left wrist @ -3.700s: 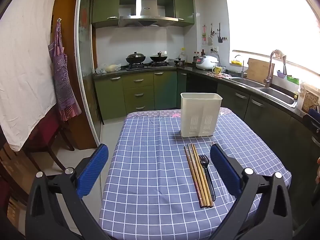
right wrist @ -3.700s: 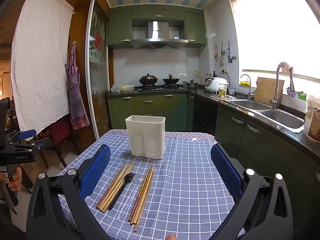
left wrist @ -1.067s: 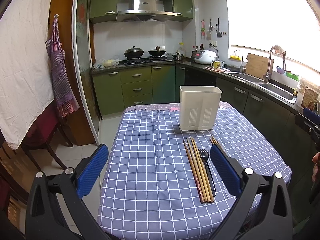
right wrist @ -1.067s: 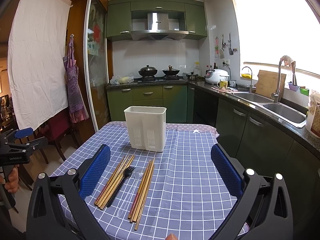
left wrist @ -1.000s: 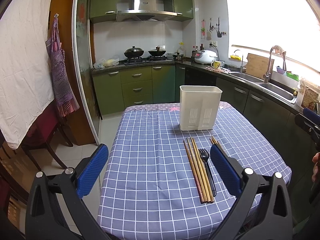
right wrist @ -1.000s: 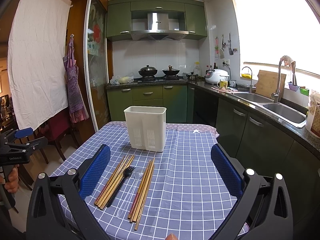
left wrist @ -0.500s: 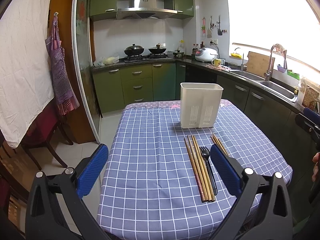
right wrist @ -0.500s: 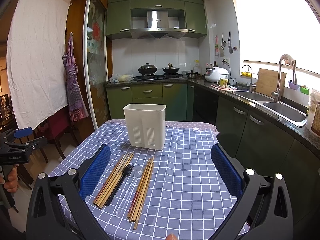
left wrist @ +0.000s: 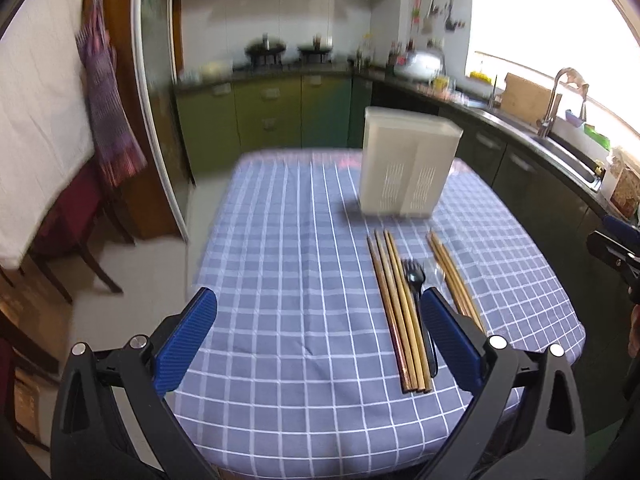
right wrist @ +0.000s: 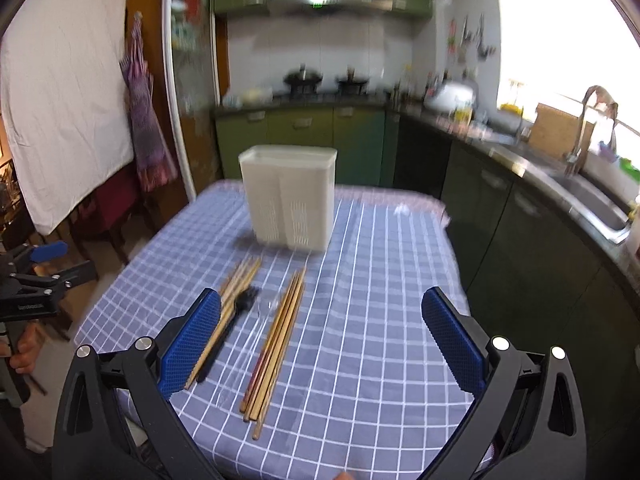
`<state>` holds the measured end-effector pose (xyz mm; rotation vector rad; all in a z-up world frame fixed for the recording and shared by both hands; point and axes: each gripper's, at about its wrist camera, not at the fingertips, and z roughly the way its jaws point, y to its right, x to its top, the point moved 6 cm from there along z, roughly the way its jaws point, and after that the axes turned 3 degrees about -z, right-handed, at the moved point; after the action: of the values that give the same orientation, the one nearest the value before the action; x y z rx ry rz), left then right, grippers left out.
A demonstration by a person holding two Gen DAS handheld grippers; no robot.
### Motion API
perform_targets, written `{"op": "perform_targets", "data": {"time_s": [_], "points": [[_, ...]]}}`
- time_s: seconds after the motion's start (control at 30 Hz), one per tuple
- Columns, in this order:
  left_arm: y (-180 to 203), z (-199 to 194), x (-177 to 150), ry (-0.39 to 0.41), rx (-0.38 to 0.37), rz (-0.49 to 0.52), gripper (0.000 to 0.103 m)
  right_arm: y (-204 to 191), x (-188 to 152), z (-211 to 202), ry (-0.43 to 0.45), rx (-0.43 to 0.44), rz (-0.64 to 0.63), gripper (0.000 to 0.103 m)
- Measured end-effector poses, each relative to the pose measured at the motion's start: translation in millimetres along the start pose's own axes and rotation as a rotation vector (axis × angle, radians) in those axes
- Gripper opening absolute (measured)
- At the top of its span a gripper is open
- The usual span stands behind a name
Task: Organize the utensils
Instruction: 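Grasp the clear plastic spoon with the right tool while the left tool approaches the black fork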
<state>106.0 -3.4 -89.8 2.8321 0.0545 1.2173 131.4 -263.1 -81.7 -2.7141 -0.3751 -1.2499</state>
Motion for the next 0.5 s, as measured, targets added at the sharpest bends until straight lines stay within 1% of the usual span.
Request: {"op": "perform_targets", "data": {"time_s": [0.03,0.1,0.13,0.23,0.27,0.3,0.33,0.37,0.43,0.5], "points": [[-1,13,-1,-0.046,-0.002,-0.012,0.097,1,0,11,-0.052,0.026,0.009,0.099],[-2,30,-4,-0.1,-0.005,-0.03,0.097,4,-1,29,-0.129,0.063,0.024,0.099],[-4,41,-5,-0.133,-0.003,-0.042,0.097,4,-2,42,-0.19,0.085,0.036,0.099],[-6,64,-6,-0.187,0.019,-0.058,0.095,-3,-8,74,-0.313,0.163,0.061,0.096],[-6,68,-6,-0.198,0.019,-0.06,0.093,-5,-10,83,-0.353,0.173,0.067,0.092],[-6,73,-5,-0.216,0.021,-0.061,0.088,-7,-14,98,-0.412,0.192,0.083,0.086],[-6,80,-5,-0.239,0.026,-0.061,0.084,-9,-16,110,-0.457,0.215,0.098,0.079],[-5,85,-5,-0.25,0.026,-0.059,0.079,-12,-19,121,-0.497,0.239,0.116,0.075],[-3,92,-3,-0.275,0.028,-0.05,0.078,-18,-24,140,-0.567,0.289,0.161,0.063],[-1,96,-2,-0.284,0.028,-0.042,0.077,-25,-25,152,-0.605,0.308,0.177,0.054]]}}
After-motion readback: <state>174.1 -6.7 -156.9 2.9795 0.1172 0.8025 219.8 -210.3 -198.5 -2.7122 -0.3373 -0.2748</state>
